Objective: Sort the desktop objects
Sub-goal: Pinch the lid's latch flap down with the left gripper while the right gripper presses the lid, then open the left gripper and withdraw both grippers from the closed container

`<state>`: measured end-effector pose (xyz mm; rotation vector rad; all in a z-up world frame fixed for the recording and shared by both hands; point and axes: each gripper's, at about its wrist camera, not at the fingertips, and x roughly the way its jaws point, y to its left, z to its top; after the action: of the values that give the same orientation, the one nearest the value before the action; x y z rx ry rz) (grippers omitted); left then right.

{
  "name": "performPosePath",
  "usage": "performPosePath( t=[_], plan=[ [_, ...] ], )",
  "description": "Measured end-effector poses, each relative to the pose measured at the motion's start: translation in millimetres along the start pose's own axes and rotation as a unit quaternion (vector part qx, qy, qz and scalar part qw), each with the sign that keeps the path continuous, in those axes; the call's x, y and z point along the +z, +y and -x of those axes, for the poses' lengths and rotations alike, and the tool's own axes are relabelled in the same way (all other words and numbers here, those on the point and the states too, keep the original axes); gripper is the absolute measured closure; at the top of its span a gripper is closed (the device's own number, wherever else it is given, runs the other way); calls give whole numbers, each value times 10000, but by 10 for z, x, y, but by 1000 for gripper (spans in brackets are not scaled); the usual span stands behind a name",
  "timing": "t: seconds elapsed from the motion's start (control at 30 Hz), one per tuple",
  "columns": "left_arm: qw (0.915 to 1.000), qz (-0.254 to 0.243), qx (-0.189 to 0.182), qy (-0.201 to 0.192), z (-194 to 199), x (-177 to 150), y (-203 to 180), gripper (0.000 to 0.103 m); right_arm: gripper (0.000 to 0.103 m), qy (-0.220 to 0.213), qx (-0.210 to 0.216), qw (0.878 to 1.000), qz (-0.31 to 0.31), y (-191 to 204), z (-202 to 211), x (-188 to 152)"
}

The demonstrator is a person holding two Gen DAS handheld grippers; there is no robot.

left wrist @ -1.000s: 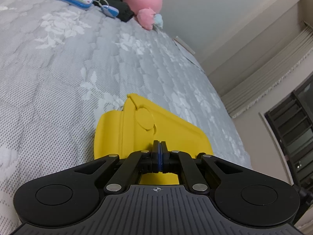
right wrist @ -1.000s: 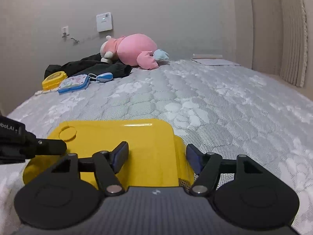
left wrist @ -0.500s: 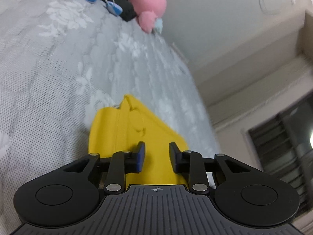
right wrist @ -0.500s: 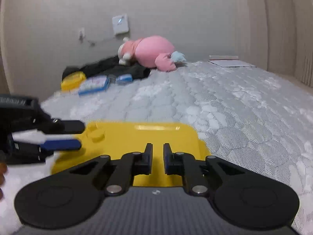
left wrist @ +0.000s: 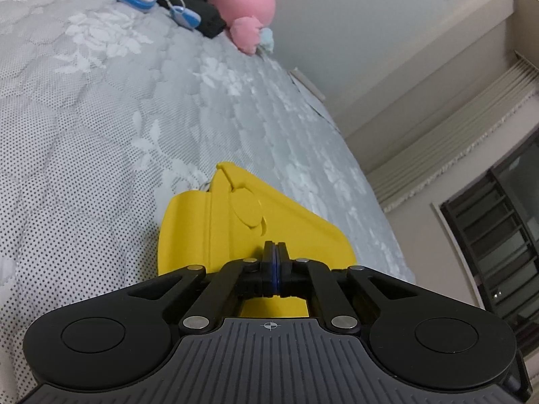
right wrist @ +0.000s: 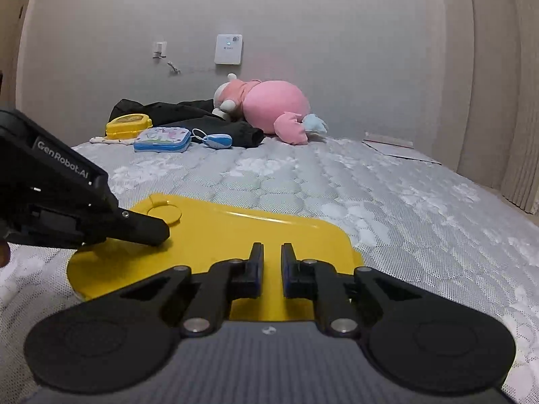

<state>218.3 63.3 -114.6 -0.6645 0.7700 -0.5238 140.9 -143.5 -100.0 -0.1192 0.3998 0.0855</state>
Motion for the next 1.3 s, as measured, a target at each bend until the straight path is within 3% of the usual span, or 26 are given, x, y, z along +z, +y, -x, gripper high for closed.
performPosePath(
  t=[0.4, 0.6, 0.7, 0.9, 1.0, 1.03, 1.07, 1.13, 1.23, 1.27, 1.3],
  plan=[
    [9999, -8, 119, -41, 58, -37, -51, 100, 90, -61, -112, 9996, 270, 90, 19, -23],
    [9985, -83, 472, -260, 337, -135, -168, 99, 85, 154, -11, 9997, -201, -38, 222, 106],
    [9978, -69, 558, -358, 566, -251, -233, 93, 84, 69, -70, 9996, -263, -72, 461, 150],
    [9945, -434, 945, -134, 955, -739, -460, 76, 61, 276, 65, 9984, -497, -56, 1024, 159],
    [9881, -842, 1289, 71, 1030, -990, -632, 61, 44, 615, 144, 9955, -710, -30, 1249, 138],
    [9850, -1041, 1374, 71, 1054, -1049, -711, 51, 37, 684, 133, 9949, -729, -18, 1325, 131],
    [9808, -1255, 1491, 24, 1072, -1095, -797, 50, 30, 754, 123, 9943, -748, -6, 1400, 124],
    [9711, -1612, 1759, -69, 1105, -1174, -936, 34, 28, 869, -13, 9935, -733, 5, 1518, 110],
    [9618, -1629, 2196, -156, 1137, -1235, -962, 6, 12, 1087, -246, 9901, -854, -78, 1618, 87],
    [9628, -1545, 2208, -190, 1161, -1240, -944, 6, 3, 1172, -261, 9878, -996, -130, 1623, 78],
    [9640, -1457, 2211, -223, 1187, -1243, -925, 4, 0, 1281, -237, 9850, -1135, -177, 1616, 69]
  ],
)
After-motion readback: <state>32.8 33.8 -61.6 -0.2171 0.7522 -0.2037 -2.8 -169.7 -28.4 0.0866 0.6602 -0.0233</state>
